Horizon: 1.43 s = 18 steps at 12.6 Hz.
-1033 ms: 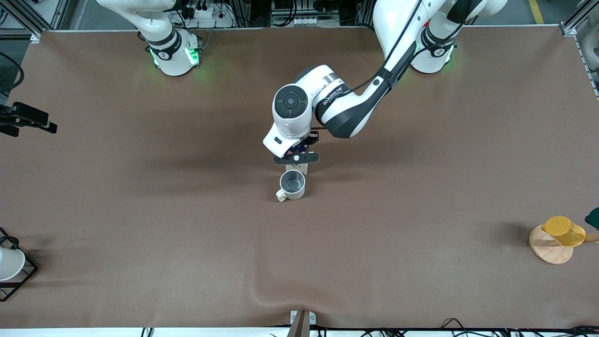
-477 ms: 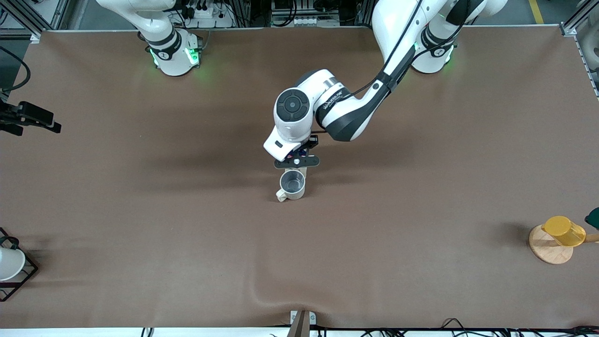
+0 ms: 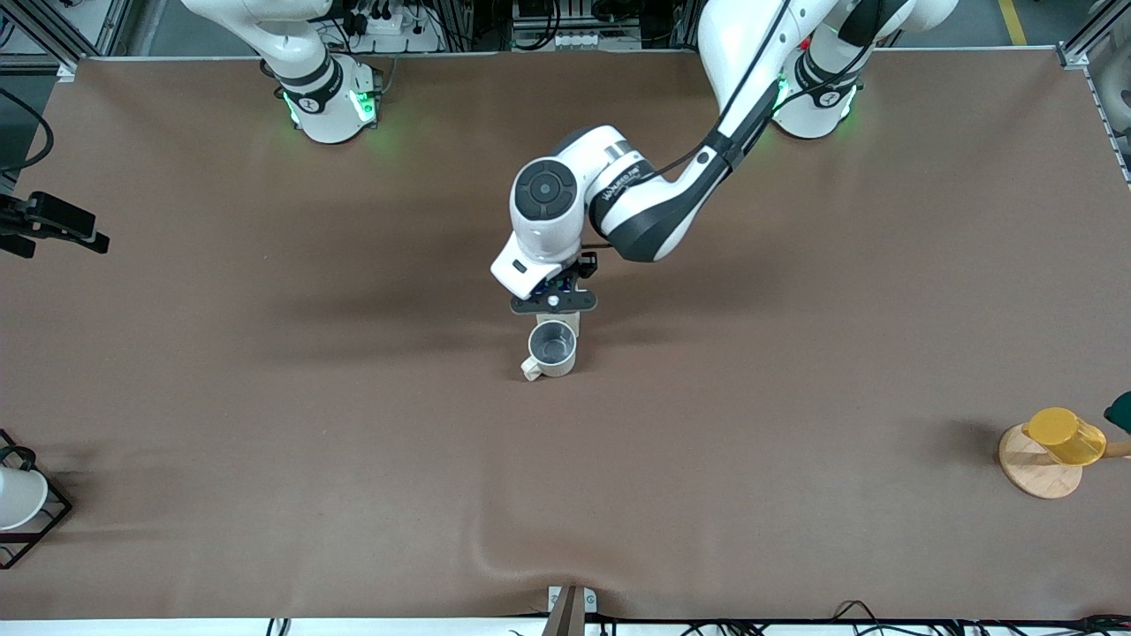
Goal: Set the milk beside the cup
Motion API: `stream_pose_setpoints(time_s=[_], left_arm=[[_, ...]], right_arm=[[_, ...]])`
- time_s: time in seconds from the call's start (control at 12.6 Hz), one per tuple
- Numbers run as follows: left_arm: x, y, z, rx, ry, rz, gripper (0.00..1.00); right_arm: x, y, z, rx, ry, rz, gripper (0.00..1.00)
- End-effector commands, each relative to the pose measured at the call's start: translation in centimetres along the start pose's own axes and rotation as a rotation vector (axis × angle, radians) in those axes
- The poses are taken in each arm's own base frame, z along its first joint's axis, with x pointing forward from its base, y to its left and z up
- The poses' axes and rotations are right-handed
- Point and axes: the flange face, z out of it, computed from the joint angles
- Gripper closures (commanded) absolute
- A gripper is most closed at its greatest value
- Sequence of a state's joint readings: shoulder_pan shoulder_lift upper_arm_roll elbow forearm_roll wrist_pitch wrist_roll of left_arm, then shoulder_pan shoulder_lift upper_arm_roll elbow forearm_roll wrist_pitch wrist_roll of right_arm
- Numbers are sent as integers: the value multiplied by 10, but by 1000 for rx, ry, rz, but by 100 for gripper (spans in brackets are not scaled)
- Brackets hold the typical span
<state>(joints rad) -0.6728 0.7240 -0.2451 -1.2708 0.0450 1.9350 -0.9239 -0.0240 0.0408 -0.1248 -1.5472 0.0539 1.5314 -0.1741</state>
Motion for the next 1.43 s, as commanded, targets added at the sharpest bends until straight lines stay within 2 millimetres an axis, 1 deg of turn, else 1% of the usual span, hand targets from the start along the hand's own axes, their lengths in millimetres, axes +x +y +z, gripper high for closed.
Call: stream_pose_setpoints(time_s=[0.0,0.08,0.16,0.24,0.32,0.4,0.48,0.56,0.64,0.79,0.87,0.95,1.03,1.11,1.19,1.27,1.35], left_arm=[[-2,-2,-43,-11,66,0,0],[-3,-6,-65,-29,89,1,0],[9,-21,-87,-37,106,-21,0],[24,-43,-120,-61,135,-44,0],[43,-73,-151,-79,167,-71,0],[66,-108,-176,-93,195,-112,0],[91,-150,-199,-105,223,-159,0],[115,-191,-214,-107,246,-183,0],[127,-226,-234,-107,274,-185,0],[150,-298,-251,-87,261,-150,0],[155,-326,-259,-86,247,-134,0],[149,-341,-267,-67,225,-104,0],[147,-363,-269,-39,186,-67,0],[143,-392,-276,-19,156,-34,0],[132,-415,-284,2,133,7,0],[117,-433,-297,28,122,52,0],[96,-456,-314,54,100,56,0]], right_arm=[[-8,-2,-5,-23,8,11,0],[-8,-2,-4,-23,6,11,0],[-8,-2,-4,-23,6,11,0],[-8,-2,-4,-23,6,11,0],[-8,-2,-4,-23,6,11,0],[-8,-2,-4,-23,3,11,0],[-8,-2,-3,-22,0,11,0],[-8,-1,-3,-22,0,12,0],[-8,-1,-3,-22,0,11,0],[-7,-2,0,-22,-4,9,0],[-7,-2,0,-22,-4,11,0],[-7,-2,0,-22,-4,9,0],[-7,-1,0,-22,-4,9,0],[-7,0,0,-22,-4,11,0],[-7,1,0,-22,-6,10,0],[-6,0,1,-21,-7,7,0],[-7,1,1,-21,-7,8,0]])
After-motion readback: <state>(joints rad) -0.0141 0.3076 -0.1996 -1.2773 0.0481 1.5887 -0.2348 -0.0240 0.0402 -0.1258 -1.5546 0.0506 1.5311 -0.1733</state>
